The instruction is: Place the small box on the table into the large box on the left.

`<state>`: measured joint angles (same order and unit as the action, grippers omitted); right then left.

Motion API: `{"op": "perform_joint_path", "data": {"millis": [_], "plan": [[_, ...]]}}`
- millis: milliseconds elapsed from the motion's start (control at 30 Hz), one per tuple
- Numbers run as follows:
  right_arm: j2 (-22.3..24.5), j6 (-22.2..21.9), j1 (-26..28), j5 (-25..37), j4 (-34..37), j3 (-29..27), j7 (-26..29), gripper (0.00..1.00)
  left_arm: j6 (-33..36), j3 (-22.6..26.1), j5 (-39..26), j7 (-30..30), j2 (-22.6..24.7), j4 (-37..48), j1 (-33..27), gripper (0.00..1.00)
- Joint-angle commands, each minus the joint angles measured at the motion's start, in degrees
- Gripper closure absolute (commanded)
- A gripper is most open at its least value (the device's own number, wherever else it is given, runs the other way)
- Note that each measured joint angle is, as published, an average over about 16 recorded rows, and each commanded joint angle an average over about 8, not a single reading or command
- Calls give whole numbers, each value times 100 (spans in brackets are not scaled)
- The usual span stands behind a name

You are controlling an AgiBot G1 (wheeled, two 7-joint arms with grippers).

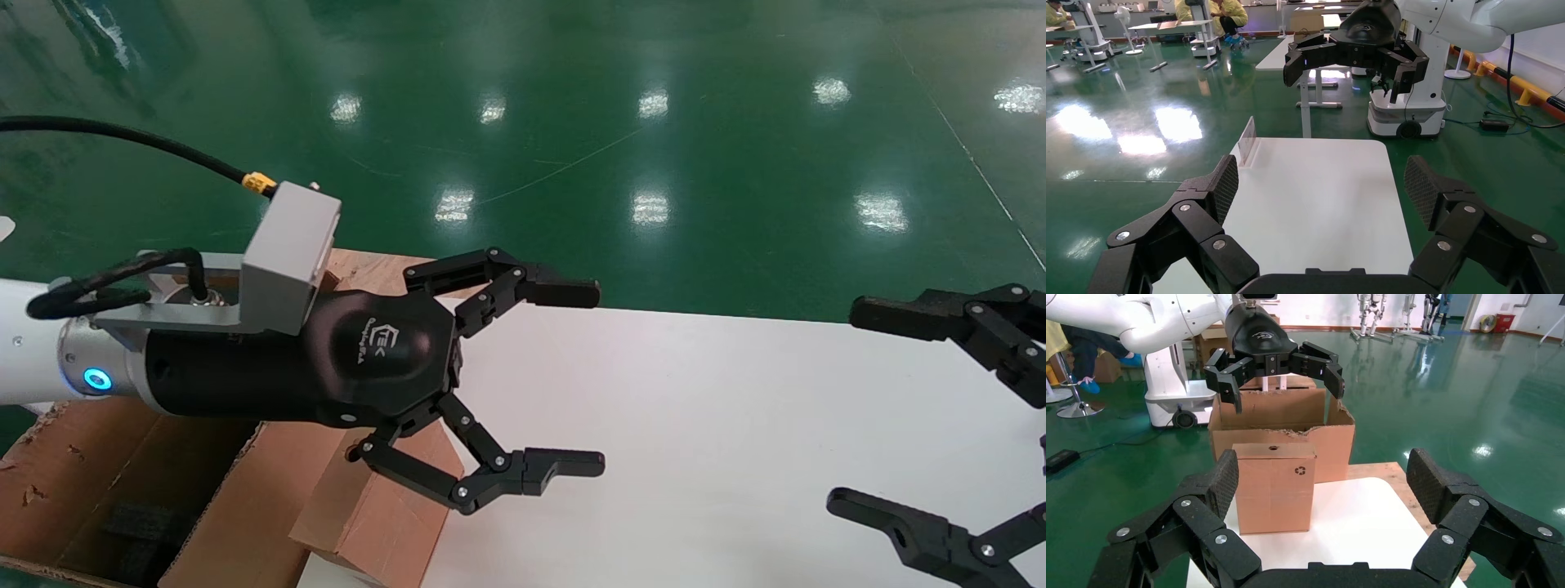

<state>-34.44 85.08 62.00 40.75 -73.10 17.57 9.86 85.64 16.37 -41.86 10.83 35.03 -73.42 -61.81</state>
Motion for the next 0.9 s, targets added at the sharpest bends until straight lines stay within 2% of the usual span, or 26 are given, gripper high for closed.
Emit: {"op": "perform_joint_path", "data": {"millis": [33,900], "plan": [[0,0,0,0,0,0,0,0,0,0,0,0,0,0,0,0],[0,0,0,0,1,0,0,0,-8,7,-76,-24,-26,-21,-16,0]]}}
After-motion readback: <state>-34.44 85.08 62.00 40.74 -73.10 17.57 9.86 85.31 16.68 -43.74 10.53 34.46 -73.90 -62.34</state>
